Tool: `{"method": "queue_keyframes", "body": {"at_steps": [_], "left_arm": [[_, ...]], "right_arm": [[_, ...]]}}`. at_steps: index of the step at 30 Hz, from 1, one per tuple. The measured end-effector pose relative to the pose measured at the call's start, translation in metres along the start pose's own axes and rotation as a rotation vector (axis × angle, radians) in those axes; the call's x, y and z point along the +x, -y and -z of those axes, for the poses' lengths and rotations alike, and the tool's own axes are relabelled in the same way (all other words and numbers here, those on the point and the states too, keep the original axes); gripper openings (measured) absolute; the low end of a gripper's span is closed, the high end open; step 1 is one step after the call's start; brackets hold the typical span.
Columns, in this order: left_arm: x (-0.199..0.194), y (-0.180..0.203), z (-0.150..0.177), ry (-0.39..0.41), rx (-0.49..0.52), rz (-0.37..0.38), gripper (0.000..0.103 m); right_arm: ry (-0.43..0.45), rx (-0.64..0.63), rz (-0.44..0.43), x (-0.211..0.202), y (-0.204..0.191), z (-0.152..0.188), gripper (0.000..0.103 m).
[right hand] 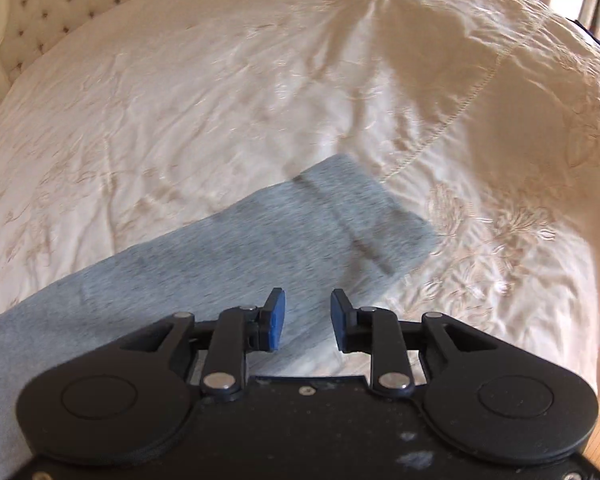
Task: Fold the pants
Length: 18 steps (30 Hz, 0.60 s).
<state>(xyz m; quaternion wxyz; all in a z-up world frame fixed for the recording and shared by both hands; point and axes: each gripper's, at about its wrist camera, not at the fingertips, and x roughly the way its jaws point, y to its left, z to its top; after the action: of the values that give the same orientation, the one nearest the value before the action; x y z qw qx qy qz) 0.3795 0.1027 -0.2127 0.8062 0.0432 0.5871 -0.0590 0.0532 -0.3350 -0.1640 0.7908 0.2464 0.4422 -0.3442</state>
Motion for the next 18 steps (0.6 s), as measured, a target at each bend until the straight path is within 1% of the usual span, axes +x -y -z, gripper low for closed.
{"method": "queue_keyframes", "body": {"at_steps": [1, 4, 7, 9, 11, 14, 16, 17, 18], "left_arm": [[0.000, 0.006, 0.002, 0.010, 0.016, -0.027, 0.012], [-0.002, 0.019, 0.008, 0.026, 0.031, -0.093, 0.012], [-0.004, 0.024, 0.008, 0.021, 0.039, -0.136, 0.012], [-0.003, 0.025, 0.005, 0.010, 0.038, -0.154, 0.012], [-0.001, 0.025, 0.002, -0.003, 0.027, -0.162, 0.013], [0.003, 0.025, -0.002, -0.023, -0.007, -0.168, 0.013], [0.005, 0.025, -0.003, -0.029, -0.013, -0.174, 0.013], [0.005, 0.027, -0.002, -0.030, -0.007, -0.179, 0.013], [0.005, 0.028, -0.002, -0.028, 0.002, -0.183, 0.013]], "right_arm": [[-0.020, 0.047, -0.004, 0.008, 0.015, -0.006, 0.031], [-0.064, 0.166, -0.027, 0.032, 0.047, -0.019, 0.032], [-0.074, 0.218, -0.023, 0.048, 0.069, -0.030, 0.032], [-0.083, 0.236, -0.052, 0.057, 0.078, -0.037, 0.036], [-0.116, 0.235, -0.076, 0.070, 0.082, -0.044, 0.037], [-0.172, 0.250, -0.086, 0.091, 0.086, -0.050, 0.040], [-0.168, 0.288, -0.107, 0.095, 0.087, -0.052, 0.040], [-0.184, 0.265, -0.114, 0.097, 0.084, -0.054, 0.039], [-0.186, 0.198, -0.108, 0.096, 0.077, -0.057, 0.019]]}}
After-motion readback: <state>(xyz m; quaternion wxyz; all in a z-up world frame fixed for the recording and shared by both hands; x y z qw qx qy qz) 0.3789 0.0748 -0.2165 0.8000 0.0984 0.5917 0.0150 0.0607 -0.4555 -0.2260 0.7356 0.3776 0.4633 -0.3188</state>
